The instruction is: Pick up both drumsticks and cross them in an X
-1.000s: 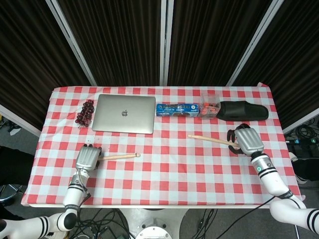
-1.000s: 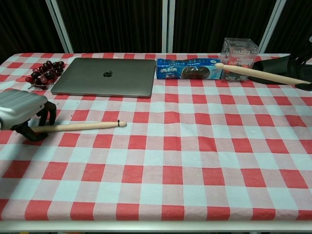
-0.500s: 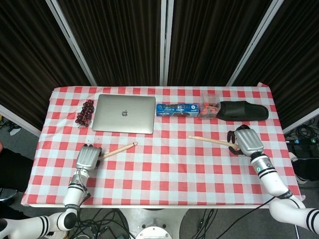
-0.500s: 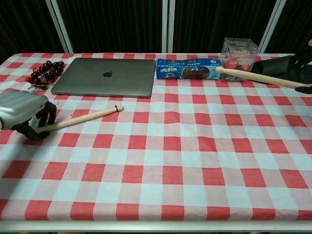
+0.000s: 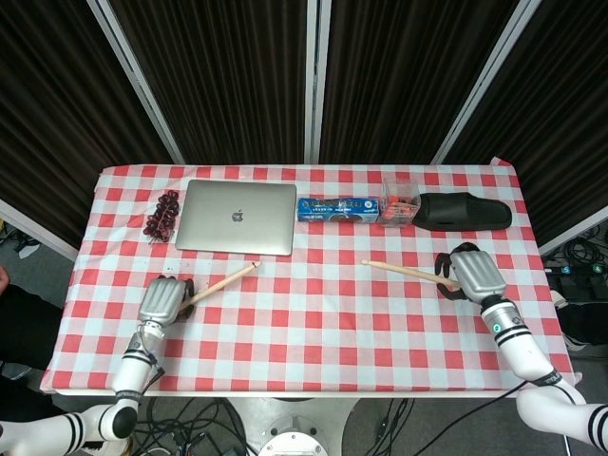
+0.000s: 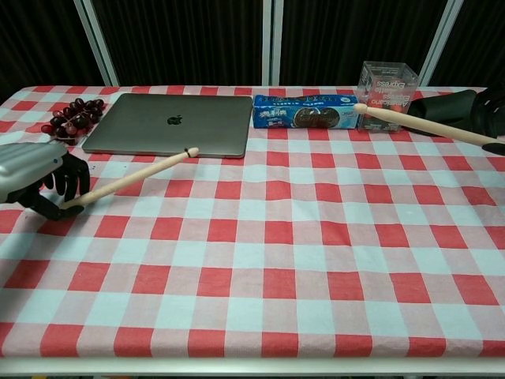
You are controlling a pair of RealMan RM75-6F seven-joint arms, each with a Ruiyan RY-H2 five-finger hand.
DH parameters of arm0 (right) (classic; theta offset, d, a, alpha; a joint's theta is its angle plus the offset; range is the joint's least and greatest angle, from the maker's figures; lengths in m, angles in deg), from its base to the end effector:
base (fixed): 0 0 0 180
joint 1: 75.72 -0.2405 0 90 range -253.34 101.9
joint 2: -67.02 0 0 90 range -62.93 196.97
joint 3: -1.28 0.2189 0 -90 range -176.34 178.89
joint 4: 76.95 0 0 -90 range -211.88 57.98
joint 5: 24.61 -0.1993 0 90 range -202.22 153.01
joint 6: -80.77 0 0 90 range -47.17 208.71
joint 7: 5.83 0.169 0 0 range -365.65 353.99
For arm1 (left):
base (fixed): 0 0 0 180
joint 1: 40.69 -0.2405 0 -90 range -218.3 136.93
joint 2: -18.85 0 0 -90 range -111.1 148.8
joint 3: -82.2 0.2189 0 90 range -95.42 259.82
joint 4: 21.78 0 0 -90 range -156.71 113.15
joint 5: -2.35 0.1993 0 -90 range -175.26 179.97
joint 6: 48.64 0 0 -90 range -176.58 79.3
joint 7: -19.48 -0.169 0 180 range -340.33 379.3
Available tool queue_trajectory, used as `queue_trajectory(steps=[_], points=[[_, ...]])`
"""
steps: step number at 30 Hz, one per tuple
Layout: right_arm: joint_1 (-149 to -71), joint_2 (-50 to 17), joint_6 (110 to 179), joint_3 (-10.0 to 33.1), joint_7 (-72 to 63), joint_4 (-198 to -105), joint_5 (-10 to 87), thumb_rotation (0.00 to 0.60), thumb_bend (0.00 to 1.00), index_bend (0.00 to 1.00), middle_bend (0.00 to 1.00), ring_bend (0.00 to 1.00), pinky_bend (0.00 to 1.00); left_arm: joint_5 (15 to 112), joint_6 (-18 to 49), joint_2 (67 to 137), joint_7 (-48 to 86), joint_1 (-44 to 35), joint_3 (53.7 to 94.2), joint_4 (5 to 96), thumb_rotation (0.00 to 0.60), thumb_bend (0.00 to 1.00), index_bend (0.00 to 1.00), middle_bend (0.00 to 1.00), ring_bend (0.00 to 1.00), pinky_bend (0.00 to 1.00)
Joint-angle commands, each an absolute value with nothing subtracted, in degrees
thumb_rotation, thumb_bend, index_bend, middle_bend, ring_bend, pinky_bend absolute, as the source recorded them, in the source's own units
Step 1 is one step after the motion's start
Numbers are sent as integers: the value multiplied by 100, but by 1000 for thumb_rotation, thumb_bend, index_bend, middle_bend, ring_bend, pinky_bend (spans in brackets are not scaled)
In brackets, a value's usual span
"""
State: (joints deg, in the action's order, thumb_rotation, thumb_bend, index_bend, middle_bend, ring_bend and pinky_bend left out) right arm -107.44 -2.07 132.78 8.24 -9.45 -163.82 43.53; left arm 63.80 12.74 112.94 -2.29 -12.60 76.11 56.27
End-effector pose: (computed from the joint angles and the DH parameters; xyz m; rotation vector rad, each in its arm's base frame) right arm -0.2287 -0.3284 0.0779 1.6973 -1.0796 0.7528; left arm -0.2154 0.2930 -0.0278 -1.6478 -1.0923 -0.7099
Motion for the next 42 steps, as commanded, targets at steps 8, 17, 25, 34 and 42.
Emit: queue_trajectory(steps=[8, 17, 25, 34, 42], points=[[-10712, -591, 13455, 761, -134, -16374, 5077, 600, 694, 623, 609, 313, 173, 7788, 1021, 10608, 3246, -1427, 7504, 5797, 600, 486, 593, 653, 445, 402], [-11105, -1335, 13338, 985, 158, -16400, 5283, 600, 692, 631, 611, 319, 178, 8226, 680, 10558, 3721, -910, 7347, 5948, 600, 487, 593, 652, 444, 402], [-11370, -1713, 13355, 1227, -64, -16658, 5135, 600, 691, 635, 611, 323, 190, 8270, 519, 10608, 3935, -544, 7149, 6142, 600, 487, 593, 652, 443, 402], [-11516, -2103, 13493, 1436, -200, -16636, 4876, 600, 689, 637, 611, 328, 191, 8323, 481, 10484, 4115, -357, 7117, 6393, 600, 486, 593, 652, 443, 400], [-11541, -2261, 13589, 1470, -244, -16570, 4751, 600, 687, 638, 611, 329, 192, 8383, 536, 10478, 4112, -308, 7233, 6464, 600, 486, 593, 652, 443, 399]])
